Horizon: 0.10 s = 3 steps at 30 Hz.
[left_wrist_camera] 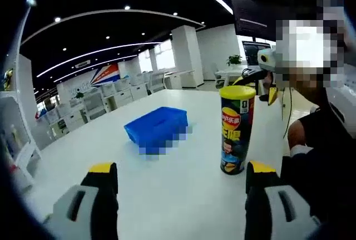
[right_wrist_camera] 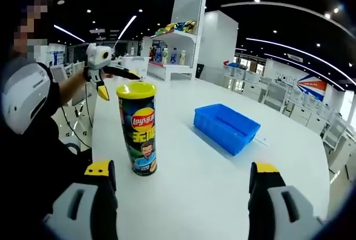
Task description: Open the lid of the chip container on the table, take out the chips, place them into the box in front of the container, and close the lid
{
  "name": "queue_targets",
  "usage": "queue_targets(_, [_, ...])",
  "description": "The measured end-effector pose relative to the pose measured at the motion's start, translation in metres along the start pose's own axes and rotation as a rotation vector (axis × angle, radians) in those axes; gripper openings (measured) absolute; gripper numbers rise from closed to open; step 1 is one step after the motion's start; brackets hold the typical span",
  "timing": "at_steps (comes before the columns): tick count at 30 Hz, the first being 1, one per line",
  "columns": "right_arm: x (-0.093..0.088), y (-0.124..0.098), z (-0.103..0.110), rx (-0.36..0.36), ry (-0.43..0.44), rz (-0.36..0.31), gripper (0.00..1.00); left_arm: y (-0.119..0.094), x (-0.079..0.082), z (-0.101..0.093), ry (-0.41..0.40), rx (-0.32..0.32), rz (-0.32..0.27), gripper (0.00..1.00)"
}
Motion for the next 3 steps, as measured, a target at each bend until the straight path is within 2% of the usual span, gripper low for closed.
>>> queue_targets(3, [-0.0006, -0.0002, -0.0004, -0.003, 0.004, 0.001, 0.97, 0.0001, 0.0003, -0.0002, 0.013, 0.001, 0.002, 0.95])
Point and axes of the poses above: the point that each gripper's makers call its tool centre point, and the gripper's own axes: y roughly forward along the fingers, z roughly to its left, x roughly out of its top, the point moved 2 cm from there along -y, roughly backward along the fingers, and after that the axes turned 8 degrees about y, right-handed, at the moved point
